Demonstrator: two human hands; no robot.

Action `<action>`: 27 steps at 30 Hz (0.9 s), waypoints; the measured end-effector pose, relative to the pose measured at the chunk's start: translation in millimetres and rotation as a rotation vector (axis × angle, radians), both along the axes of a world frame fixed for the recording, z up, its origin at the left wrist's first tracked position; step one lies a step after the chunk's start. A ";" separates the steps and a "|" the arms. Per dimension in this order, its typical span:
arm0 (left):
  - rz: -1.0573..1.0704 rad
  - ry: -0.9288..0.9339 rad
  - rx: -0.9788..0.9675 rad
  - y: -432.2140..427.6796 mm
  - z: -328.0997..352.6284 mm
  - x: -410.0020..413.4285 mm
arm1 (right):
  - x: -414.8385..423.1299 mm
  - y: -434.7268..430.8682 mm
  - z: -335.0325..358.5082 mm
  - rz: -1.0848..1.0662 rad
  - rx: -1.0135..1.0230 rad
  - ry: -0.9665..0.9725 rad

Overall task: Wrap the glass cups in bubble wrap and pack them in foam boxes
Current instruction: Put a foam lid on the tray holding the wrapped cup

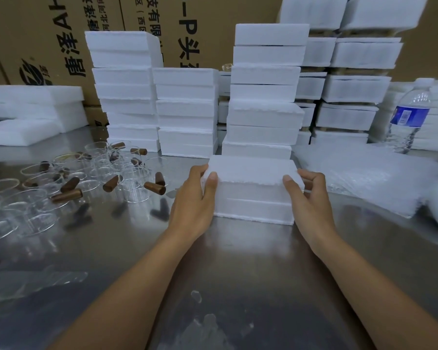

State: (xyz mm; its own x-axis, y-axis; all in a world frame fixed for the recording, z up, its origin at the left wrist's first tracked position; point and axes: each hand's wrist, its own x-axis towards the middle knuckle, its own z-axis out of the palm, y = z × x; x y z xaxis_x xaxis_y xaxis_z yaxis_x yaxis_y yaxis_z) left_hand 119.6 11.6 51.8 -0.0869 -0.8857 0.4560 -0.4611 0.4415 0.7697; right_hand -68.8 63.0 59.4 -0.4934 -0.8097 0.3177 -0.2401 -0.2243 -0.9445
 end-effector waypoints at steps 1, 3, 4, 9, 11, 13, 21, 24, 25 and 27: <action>0.021 -0.025 -0.014 -1.2 0.5 -0.2 | 0.0 0.3 0.1 -0.010 0.002 0.016; 0.062 -0.073 -0.027 -3.2 0.4 -1.0 | -0.5 0.2 0.7 -0.033 0.008 0.048; 0.075 -0.086 -0.028 -3.8 -0.1 -1.7 | -0.6 0.1 1.0 -0.040 0.012 0.055; -0.009 0.067 0.015 -1.8 -1.7 2.8 | -0.3 -1.4 2.3 -0.049 0.013 -0.033; -0.037 0.135 0.047 -2.7 -2.6 4.4 | 0.5 -2.4 3.0 -0.060 0.017 -0.069; -0.036 0.202 0.110 -3.1 -2.1 3.9 | 1.5 -3.1 3.7 -0.070 0.048 -0.088; -0.067 0.220 0.334 -3.6 -0.7 -2.0 | -1.7 -5.5 10.6 0.036 0.345 -0.221; -0.038 0.198 0.307 -0.8 -0.1 -0.8 | -1.5 -3.0 9.9 0.061 0.328 -0.240; -0.039 0.208 0.287 -0.1 0.2 -0.3 | -0.5 -1.9 9.6 0.075 0.318 -0.241; -0.047 0.241 0.233 1.9 1.1 -0.3 | 2.0 -1.5 8.2 0.095 0.282 -0.249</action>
State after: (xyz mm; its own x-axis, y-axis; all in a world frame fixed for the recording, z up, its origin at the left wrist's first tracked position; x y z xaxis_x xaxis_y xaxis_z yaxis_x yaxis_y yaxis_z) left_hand 119.3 13.4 52.9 -0.0440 -0.9662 0.2541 -0.2366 0.2572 0.9369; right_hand -66.8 61.5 67.6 -0.4460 -0.8939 -0.0440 0.0137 0.0423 -0.9990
